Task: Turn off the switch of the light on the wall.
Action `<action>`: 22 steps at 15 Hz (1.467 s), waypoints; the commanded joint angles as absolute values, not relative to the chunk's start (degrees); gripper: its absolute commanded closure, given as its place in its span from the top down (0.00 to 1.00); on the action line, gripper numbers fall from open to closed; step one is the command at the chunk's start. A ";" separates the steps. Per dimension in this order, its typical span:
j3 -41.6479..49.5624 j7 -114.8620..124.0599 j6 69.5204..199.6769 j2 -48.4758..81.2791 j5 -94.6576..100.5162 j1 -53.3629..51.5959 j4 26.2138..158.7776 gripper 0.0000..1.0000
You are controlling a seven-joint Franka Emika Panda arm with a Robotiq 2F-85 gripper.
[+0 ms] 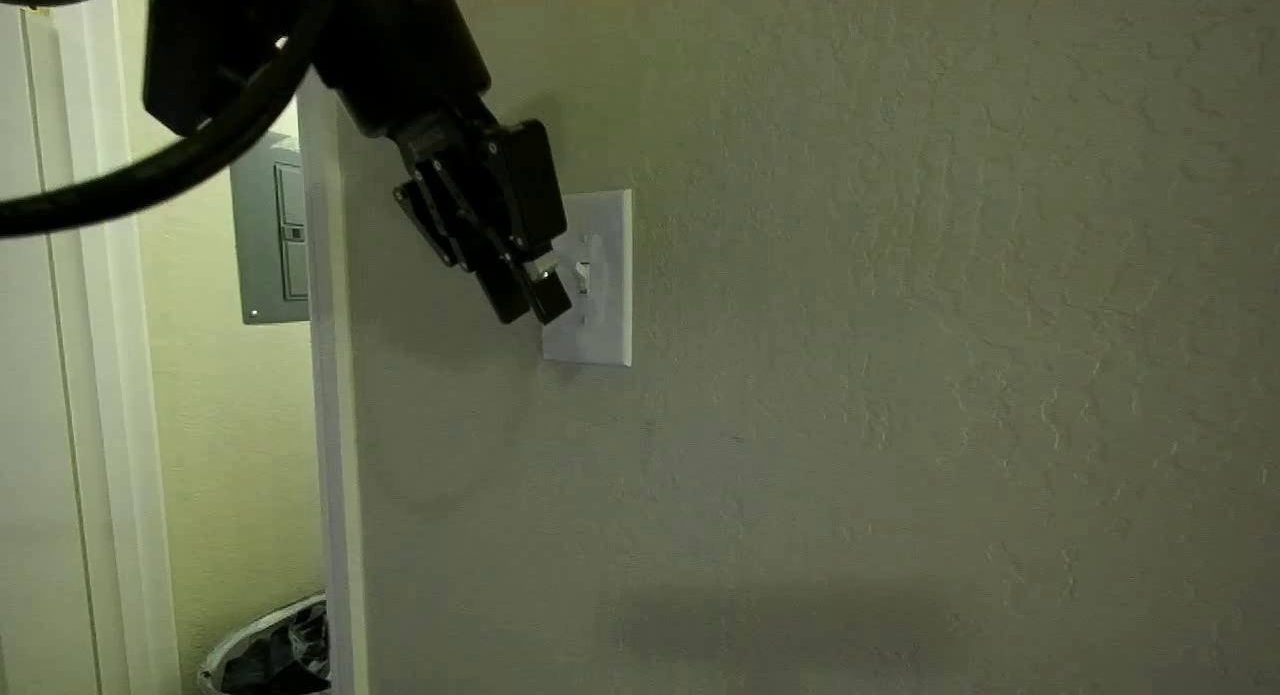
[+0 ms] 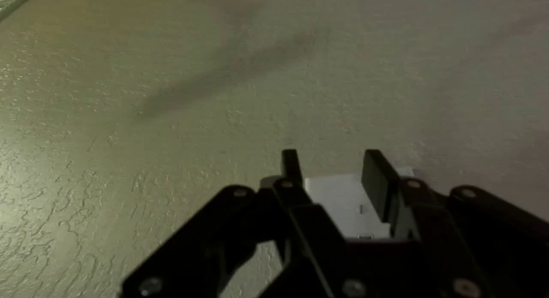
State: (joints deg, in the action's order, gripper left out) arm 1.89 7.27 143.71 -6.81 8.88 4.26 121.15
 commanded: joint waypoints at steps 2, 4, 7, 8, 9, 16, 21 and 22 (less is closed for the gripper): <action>2.17 9.71 150.72 -8.46 9.27 4.93 123.45 0.08; 2.29 9.81 154.41 -8.05 8.29 4.95 123.72 0.04; 2.16 10.65 157.79 -8.11 8.41 5.09 123.82 0.00; 2.09 10.74 158.62 -8.23 8.36 5.04 123.91 0.03; 2.01 11.13 159.18 -8.27 8.60 5.12 123.88 0.05; 1.90 10.19 160.57 -8.07 6.20 4.30 123.20 0.05; 1.53 8.16 159.46 -7.83 1.10 2.67 123.23 0.05; 1.48 7.99 159.43 -7.65 0.58 2.51 123.13 0.05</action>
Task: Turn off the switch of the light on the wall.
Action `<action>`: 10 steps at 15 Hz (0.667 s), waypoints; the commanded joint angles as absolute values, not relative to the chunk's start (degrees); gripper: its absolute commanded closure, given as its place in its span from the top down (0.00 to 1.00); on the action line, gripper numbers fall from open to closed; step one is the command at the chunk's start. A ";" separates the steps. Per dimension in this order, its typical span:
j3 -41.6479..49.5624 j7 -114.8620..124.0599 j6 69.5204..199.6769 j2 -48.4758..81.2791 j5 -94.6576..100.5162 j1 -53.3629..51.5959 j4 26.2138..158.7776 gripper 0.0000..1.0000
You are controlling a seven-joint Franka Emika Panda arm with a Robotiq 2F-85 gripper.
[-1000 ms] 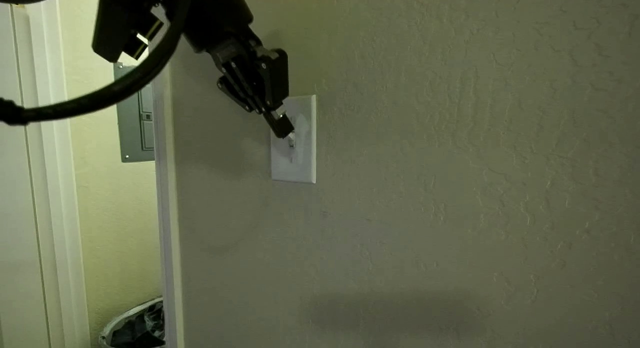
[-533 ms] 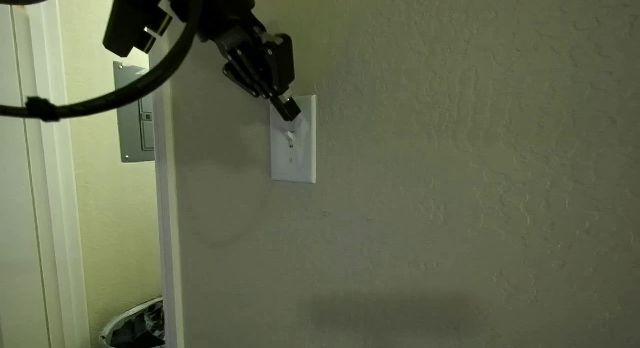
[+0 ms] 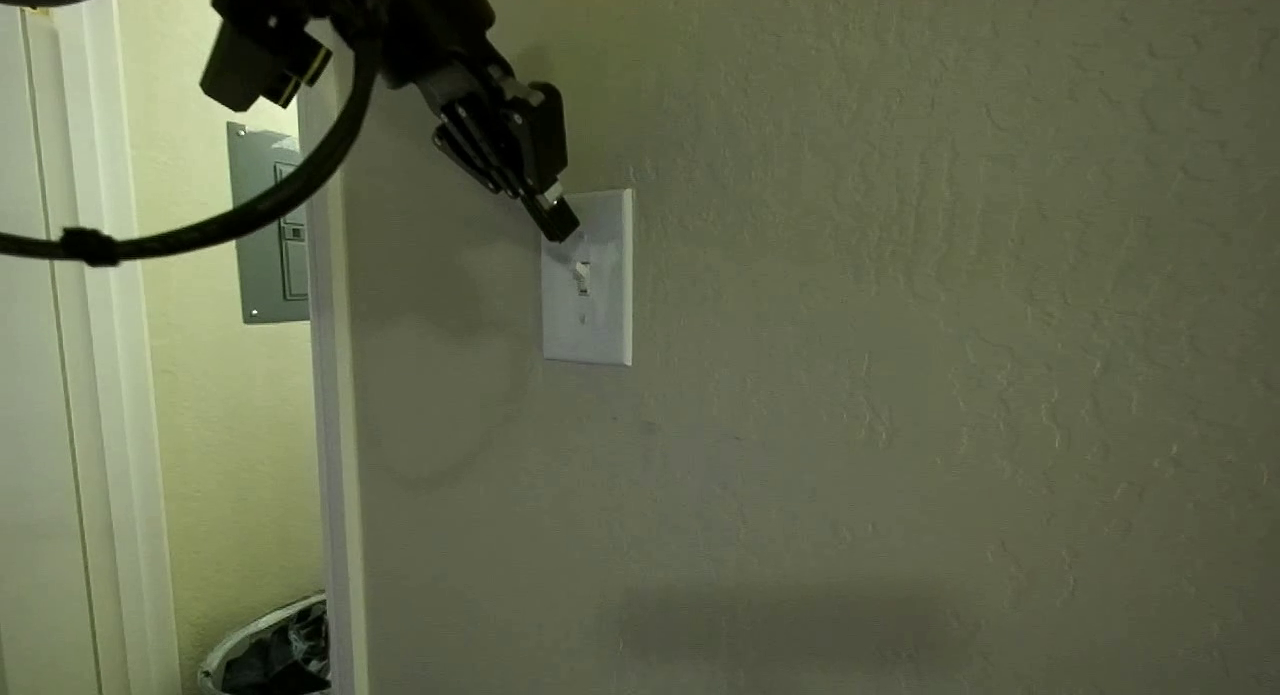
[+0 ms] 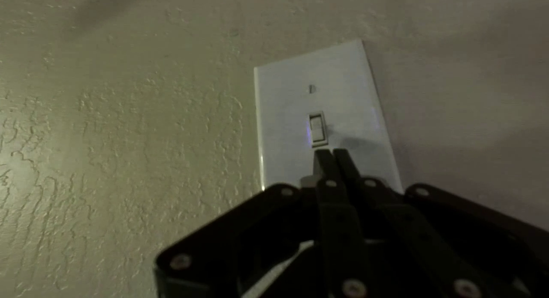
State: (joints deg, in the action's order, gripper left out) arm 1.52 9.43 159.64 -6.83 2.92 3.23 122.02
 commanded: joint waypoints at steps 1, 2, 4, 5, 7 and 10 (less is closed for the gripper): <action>1.48 7.85 159.30 -7.55 0.11 2.37 123.05 0.05; 1.31 8.85 159.68 -7.32 1.40 2.81 123.16 0.04; 1.33 9.58 159.90 -6.92 3.28 3.50 123.20 0.05; 1.39 9.69 159.72 -6.80 3.80 3.71 123.10 0.07; 1.42 10.23 159.66 -6.68 5.31 4.06 123.06 0.06; 1.68 9.51 159.74 -5.92 5.00 4.26 122.99 0.05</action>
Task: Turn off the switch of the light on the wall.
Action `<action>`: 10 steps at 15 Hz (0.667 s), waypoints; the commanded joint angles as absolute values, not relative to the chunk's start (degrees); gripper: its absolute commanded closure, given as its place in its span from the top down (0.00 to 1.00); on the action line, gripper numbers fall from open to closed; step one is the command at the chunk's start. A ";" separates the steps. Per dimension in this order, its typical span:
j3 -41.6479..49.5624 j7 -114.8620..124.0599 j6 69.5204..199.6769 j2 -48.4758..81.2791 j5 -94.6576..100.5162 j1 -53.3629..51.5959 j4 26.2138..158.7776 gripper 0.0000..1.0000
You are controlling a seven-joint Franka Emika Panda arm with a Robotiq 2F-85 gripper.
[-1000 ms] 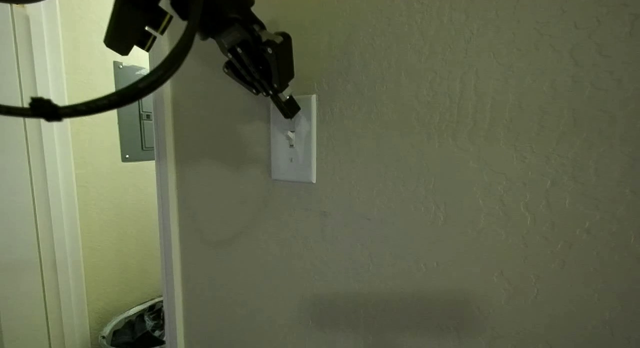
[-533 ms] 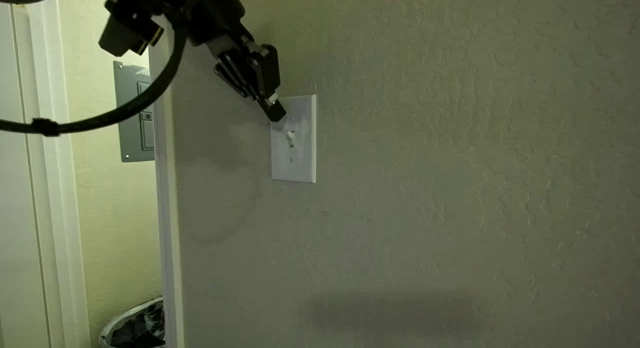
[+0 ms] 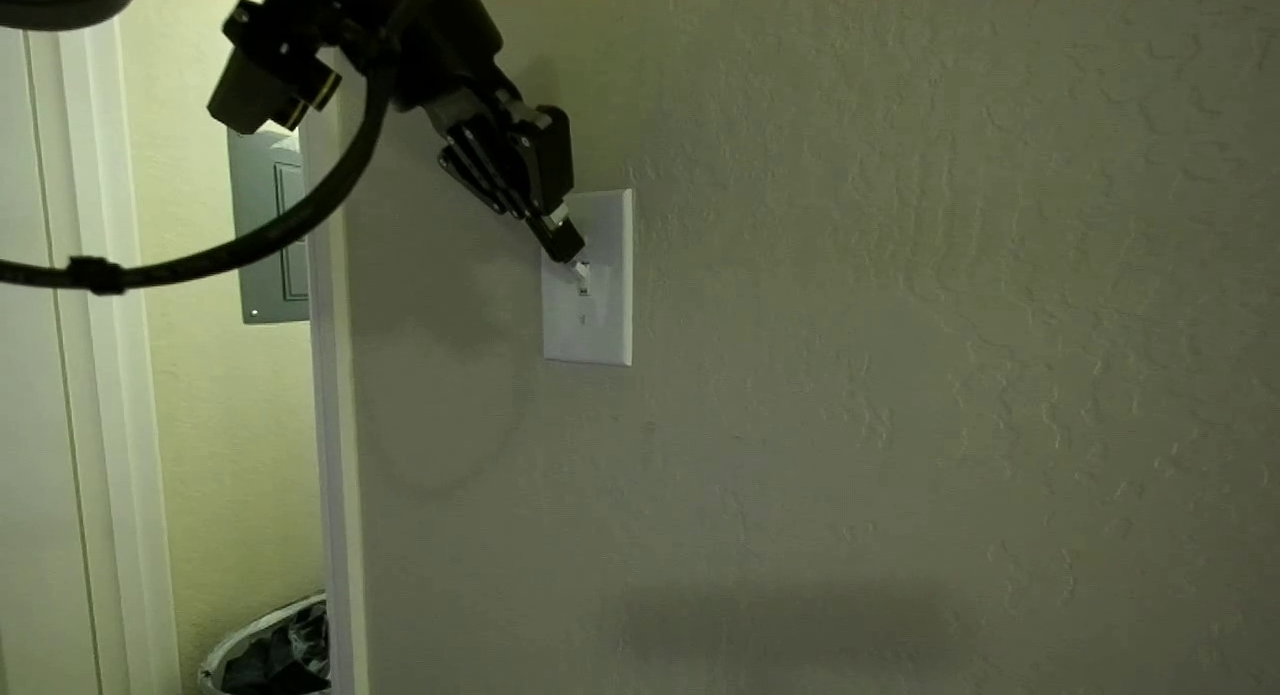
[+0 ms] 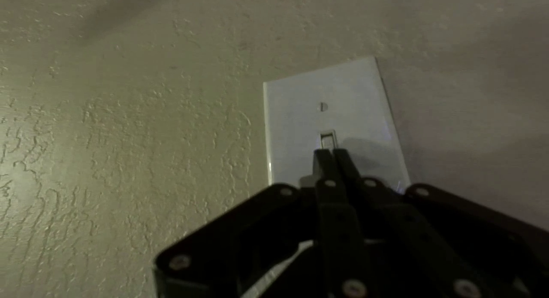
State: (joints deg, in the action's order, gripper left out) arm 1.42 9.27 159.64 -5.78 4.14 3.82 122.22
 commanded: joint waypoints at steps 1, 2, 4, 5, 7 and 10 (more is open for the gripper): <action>1.81 9.21 159.84 -5.50 4.34 4.18 122.95 0.04; 1.96 9.02 159.93 -5.14 3.86 4.12 122.87 0.05; 2.16 8.28 160.02 -4.57 2.48 3.83 122.72 0.04; 2.16 7.96 160.05 -4.47 1.73 3.65 122.80 0.05; 2.07 7.47 159.85 -4.40 0.45 3.37 123.02 0.04; 2.04 6.59 159.68 -4.04 -1.61 3.04 123.42 0.05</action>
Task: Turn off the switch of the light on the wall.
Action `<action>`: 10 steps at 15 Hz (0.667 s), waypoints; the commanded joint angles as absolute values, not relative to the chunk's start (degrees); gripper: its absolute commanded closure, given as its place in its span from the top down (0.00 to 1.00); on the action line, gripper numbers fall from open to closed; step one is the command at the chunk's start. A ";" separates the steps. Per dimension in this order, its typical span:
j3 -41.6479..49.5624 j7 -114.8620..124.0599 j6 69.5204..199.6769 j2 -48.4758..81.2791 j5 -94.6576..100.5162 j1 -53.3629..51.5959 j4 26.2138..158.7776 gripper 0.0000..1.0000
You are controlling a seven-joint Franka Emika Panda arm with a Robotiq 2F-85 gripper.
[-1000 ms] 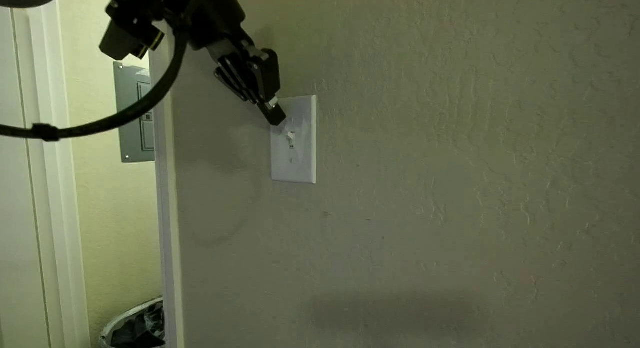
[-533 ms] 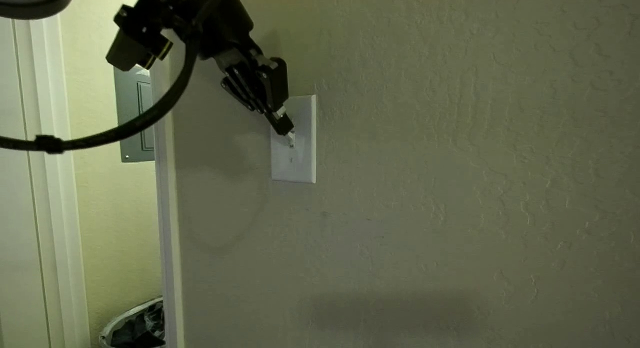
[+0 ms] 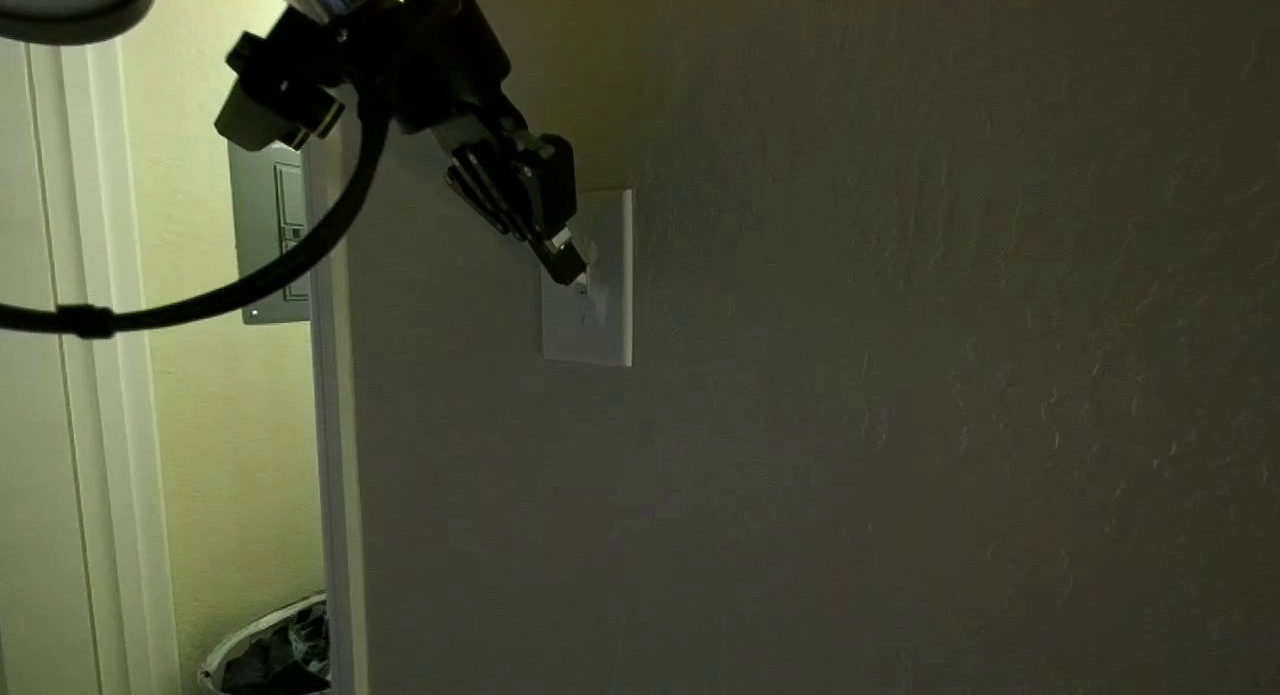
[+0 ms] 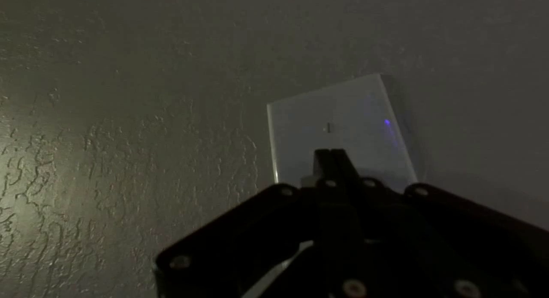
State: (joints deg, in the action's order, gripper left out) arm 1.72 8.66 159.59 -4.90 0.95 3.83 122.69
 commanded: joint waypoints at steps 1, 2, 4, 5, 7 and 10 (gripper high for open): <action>2.02 6.21 159.60 -3.66 -2.39 2.91 123.51 0.05; 1.98 5.83 159.48 -3.20 -2.97 2.82 123.52 0.05; 2.00 5.49 159.25 -3.16 -3.69 2.78 123.61 0.05; 2.02 5.53 158.93 -3.70 -3.34 2.93 123.86 0.04; 1.97 6.60 157.73 -5.55 -0.51 3.47 124.52 0.04; 1.67 5.18 152.12 -8.05 0.34 2.98 125.17 0.08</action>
State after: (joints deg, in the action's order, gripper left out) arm 1.70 7.04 157.32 -4.39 -0.13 3.51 122.93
